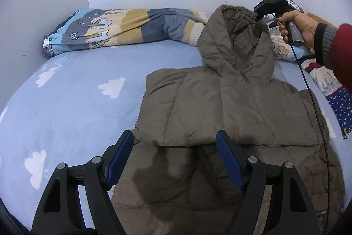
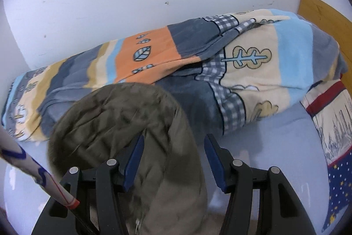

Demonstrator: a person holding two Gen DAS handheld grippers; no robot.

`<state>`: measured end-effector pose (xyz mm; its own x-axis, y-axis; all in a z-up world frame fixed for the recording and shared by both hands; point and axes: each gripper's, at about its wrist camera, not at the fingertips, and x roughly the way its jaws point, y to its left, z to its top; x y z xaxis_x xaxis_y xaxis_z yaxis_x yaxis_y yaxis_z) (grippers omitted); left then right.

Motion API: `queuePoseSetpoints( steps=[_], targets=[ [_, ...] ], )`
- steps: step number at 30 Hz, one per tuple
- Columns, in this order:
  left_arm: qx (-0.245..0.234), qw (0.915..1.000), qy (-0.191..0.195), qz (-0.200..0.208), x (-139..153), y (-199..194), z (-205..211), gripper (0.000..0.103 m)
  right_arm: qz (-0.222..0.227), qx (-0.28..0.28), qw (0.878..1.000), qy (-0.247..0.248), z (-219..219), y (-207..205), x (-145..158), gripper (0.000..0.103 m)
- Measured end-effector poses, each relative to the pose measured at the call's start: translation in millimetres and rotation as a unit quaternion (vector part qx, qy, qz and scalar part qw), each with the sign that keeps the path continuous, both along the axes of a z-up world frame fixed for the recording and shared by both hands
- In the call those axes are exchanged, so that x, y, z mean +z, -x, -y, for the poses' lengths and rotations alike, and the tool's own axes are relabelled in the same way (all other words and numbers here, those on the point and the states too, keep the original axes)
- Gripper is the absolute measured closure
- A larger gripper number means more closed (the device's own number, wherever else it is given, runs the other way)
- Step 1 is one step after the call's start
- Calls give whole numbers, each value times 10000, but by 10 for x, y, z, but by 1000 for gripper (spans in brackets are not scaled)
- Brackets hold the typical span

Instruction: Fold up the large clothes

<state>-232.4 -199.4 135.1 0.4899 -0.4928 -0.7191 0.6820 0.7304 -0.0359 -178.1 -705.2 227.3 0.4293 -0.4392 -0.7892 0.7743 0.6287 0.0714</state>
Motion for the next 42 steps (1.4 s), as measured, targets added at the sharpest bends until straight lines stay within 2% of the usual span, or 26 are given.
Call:
queuePoseSetpoints(
  steps=[1,2,3,5,11,17,21,24,26,29,31,33,35,38,40,42],
  targets=[
    [-10,10000,-38,-24,-25,-4,7,27,-37,-35,10000,-17,39,-37,-72,51],
    [-15,10000,-54,-55,-38,-5,8,27,-51,35,10000,-75,56,-60,-138,91],
    [-17,9999,-44,-105,-43,-4,9,27,-215,51,9997,-84,57,-84,-195,96],
    [-20,10000,-28,-66,-10,17,8,27,-363,34,9990,245,-46,-28,-196,97],
    [-93,9998,191,47,174,130,-32,27,119,214,9982,542,-546,521,226,97],
    [-11,9992,386,56,319,144,-93,27,660,780,9915,807,-1526,1433,750,97],
    [198,9968,769,27,515,103,-239,27,982,942,9869,871,-2237,2213,797,97],
    [278,9951,952,46,597,105,-295,27,1062,933,9869,771,-2709,2838,503,97],
    [268,9946,1001,32,589,126,-261,27,707,929,9888,927,-2905,3018,171,97],
    [160,9955,934,41,506,196,-102,27,86,1015,9928,636,-2898,3004,-567,97],
    [91,9958,903,73,434,247,40,27,-275,1078,9929,411,-2839,2889,-920,97],
    [-20,9966,823,105,385,272,182,27,-526,1202,9898,563,-2839,2781,-1076,97],
    [-136,9968,775,165,331,287,298,27,-598,1263,9885,580,-2842,2752,-1141,97],
    [-277,9985,448,159,146,295,540,27,-569,1296,9885,529,-2836,2765,-1186,96],
    [-346,9990,-271,17,-137,277,757,27,-530,1303,9890,452,-2804,2793,-1191,96],
    [-323,9966,-746,-98,-380,249,844,26,-459,1281,9900,358,-2780,2821,-1171,96]
  ],
)
